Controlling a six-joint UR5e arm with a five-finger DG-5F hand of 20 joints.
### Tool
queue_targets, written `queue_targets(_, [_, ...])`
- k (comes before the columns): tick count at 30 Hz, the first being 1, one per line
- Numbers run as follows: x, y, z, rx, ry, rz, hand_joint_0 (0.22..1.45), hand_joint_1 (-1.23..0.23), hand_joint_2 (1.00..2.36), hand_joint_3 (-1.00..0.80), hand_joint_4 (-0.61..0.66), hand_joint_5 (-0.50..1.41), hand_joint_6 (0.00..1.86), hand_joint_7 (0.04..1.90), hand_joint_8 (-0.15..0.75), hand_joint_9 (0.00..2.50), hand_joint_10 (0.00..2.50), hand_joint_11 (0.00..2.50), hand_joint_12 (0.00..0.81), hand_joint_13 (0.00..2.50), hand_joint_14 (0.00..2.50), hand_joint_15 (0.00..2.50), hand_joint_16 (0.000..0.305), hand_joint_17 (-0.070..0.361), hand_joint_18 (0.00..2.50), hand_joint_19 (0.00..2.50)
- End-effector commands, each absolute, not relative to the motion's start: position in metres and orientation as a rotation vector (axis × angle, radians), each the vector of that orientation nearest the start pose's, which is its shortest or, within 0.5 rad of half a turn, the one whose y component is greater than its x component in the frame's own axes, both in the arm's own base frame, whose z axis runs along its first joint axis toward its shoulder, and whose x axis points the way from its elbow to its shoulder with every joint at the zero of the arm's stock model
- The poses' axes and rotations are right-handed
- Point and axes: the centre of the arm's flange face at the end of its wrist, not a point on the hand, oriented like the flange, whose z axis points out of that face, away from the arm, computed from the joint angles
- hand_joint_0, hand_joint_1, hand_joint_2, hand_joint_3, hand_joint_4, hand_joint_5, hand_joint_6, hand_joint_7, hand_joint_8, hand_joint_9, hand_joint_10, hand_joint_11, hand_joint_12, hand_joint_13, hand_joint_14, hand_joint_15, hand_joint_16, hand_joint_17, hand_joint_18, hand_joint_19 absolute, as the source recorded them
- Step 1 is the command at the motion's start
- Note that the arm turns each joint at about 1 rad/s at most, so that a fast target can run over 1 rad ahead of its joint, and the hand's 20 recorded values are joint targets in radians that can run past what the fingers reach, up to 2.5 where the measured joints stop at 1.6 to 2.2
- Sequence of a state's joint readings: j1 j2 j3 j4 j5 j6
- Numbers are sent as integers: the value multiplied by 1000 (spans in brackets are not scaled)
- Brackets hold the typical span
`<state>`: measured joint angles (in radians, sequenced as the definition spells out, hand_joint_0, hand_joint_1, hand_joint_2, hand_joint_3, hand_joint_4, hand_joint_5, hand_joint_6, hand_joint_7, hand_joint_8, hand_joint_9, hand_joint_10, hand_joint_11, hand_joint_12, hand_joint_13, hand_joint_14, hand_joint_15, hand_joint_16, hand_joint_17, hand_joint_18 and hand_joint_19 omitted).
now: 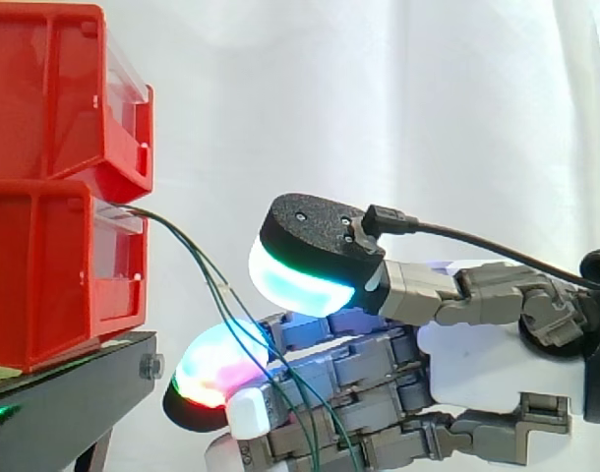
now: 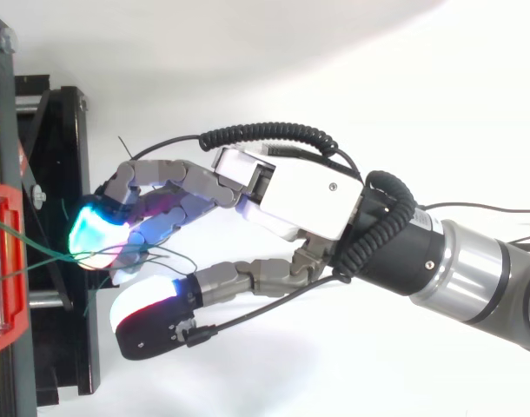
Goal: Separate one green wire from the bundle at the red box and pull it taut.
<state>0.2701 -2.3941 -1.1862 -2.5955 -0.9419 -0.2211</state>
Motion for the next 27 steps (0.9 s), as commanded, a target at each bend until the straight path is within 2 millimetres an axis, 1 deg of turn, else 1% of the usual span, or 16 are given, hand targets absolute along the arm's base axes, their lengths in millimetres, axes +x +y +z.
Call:
queue_targets(1, [781, 20, 195, 1203, 968, 859, 585, -665, 1003, -460, 281, -83, 504, 1103, 253, 948, 18, 538, 362, 634, 12, 270, 53, 120, 518, 323])
queue_targets(2, [781, 19, 193, 1206, 972, 860, 585, -665, 1003, -458, 276, -82, 503, 1115, 254, 948, 16, 546, 362, 634, 11, 271, 53, 120, 518, 331])
queue_targets(7, [782, 24, 197, 1223, 966, 913, 589, -662, 1004, -451, 232, -76, 503, 1216, 254, 952, 18, 560, 358, 639, 11, 277, 53, 120, 528, 332])
queue_targets(11, [783, 24, 198, 1233, 967, 919, 589, -662, 1004, -446, 210, -71, 502, 1267, 254, 954, 18, 562, 358, 639, 11, 278, 53, 120, 528, 329])
queue_targets(16, [784, 25, 204, 1243, 971, 925, 591, -669, 1006, -416, 166, -68, 505, 1409, 260, 957, 16, 572, 360, 647, 11, 283, 53, 119, 536, 337])
queue_targets(18, [785, 26, 207, 1249, 975, 929, 594, -674, 1008, -399, 157, -77, 531, 1393, 261, 957, 18, 568, 361, 649, 11, 282, 53, 119, 540, 339])
queue_targets(20, [786, 27, 210, 1253, 985, 933, 593, -679, 1010, -378, 158, -106, 631, 1246, 260, 953, 18, 578, 361, 651, 11, 288, 53, 120, 545, 337])
queue_targets(24, [786, 27, 212, 1261, 997, 934, 591, -682, 1013, -325, 145, -125, 687, 1214, 260, 936, 17, 613, 364, 648, 11, 295, 53, 120, 546, 345])
queue_targets(27, [786, 27, 212, 1266, 994, 937, 587, -681, 1014, -297, 151, -155, 777, 1088, 267, 926, 17, 626, 366, 650, 12, 299, 53, 120, 548, 349])
